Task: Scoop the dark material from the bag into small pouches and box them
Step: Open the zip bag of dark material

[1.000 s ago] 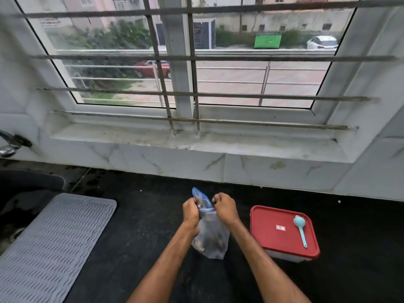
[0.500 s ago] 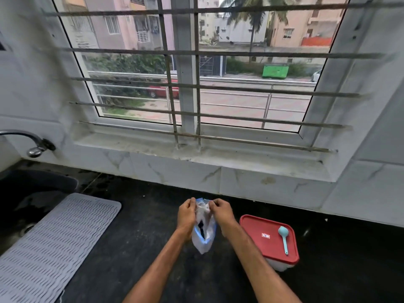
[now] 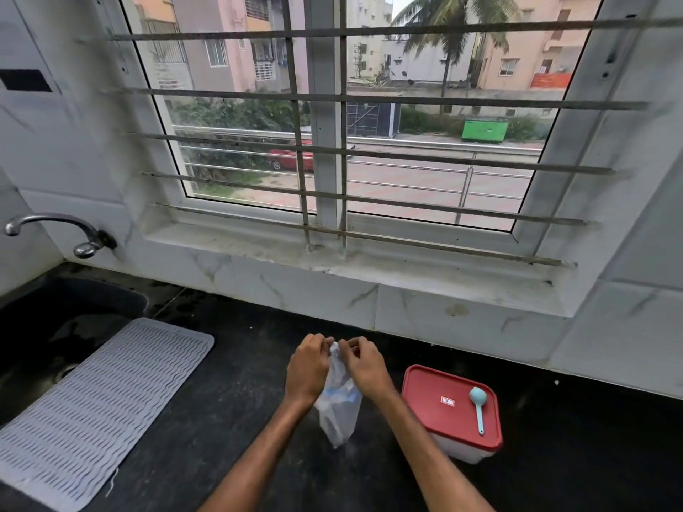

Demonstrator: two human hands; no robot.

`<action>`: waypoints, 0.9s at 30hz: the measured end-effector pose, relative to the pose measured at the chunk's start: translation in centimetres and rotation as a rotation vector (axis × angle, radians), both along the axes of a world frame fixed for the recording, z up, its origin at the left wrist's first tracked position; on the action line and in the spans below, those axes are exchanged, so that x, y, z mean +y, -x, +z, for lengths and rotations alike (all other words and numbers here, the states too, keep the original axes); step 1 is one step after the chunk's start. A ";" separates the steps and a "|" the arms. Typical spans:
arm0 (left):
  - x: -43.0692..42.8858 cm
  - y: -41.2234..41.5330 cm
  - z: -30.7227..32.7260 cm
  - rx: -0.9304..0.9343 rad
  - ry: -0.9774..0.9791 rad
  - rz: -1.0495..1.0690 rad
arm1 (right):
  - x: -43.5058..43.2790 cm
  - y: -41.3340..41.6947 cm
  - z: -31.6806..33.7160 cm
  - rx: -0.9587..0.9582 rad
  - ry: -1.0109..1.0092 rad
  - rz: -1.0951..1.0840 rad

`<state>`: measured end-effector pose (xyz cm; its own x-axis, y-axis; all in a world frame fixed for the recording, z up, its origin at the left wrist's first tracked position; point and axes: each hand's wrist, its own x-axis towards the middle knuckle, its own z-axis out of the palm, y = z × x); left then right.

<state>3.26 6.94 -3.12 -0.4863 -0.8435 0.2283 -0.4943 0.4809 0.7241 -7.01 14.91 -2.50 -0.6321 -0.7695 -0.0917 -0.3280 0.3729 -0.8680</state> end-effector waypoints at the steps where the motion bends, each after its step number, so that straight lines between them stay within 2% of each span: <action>1: 0.2 0.3 0.3 0.064 -0.056 0.053 | 0.1 -0.3 -0.2 0.107 -0.038 0.005; 3: 0.3 1.1 0.6 0.180 -0.207 0.155 | 0.3 -0.7 -0.8 0.306 -0.125 -0.027; 5: 0.0 1.8 0.3 0.309 -0.395 0.219 | 0.6 -1.0 -0.9 0.364 -0.170 -0.087; 9: 0.3 2.9 -0.8 0.549 -0.764 0.265 | 0.7 -0.6 -1.0 0.122 -0.138 -0.233; 11: 1.0 2.9 -0.9 0.647 -0.895 0.274 | 0.4 -0.8 -1.0 0.005 -0.150 -0.231; 14: 1.4 2.7 -1.6 0.777 -1.161 0.216 | -0.1 -1.1 -1.8 0.009 -0.225 -0.199; 15: 1.4 2.5 -2.1 0.790 -1.240 0.152 | -0.1 -1.1 -1.9 -0.046 -0.228 -0.215; 17: 1.3 2.2 -2.5 0.700 -1.169 0.026 | -0.2 -0.8 -2.3 -0.179 -0.214 -0.267; 19: 1.0 1.5 -2.8 0.535 -0.873 -0.067 | -0.3 0.3 -2.4 -0.365 -0.106 -0.372; 20: 0.7 1.3 -2.9 0.462 -0.716 -0.117 | -0.5 0.7 -2.3 -0.528 -0.024 -0.406; 21: 0.5 1.0 -2.9 0.407 -0.598 -0.154 | -0.5 0.8 -1.8 -0.710 0.038 -0.411; 23: 0.3 0.4 -2.8 0.302 -0.434 -0.223 | -0.7 1.2 -1.4 -0.890 0.105 -0.401; 25: 0.5 0.2 -2.3 0.151 -0.318 -0.258 | -1.1 1.2 -1.5 -0.896 0.119 -0.403; 27: 0.5 0.3 -2.0 -0.052 -0.171 -0.223 | -1.1 1.0 -1.5 -0.756 0.130 -0.338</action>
<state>2.92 7.45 -5.17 -0.6718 -0.7381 0.0621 -0.4282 0.4554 0.7805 -8.00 13.80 -4.00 -0.6342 -0.5837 -0.5070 0.4713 0.2279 -0.8520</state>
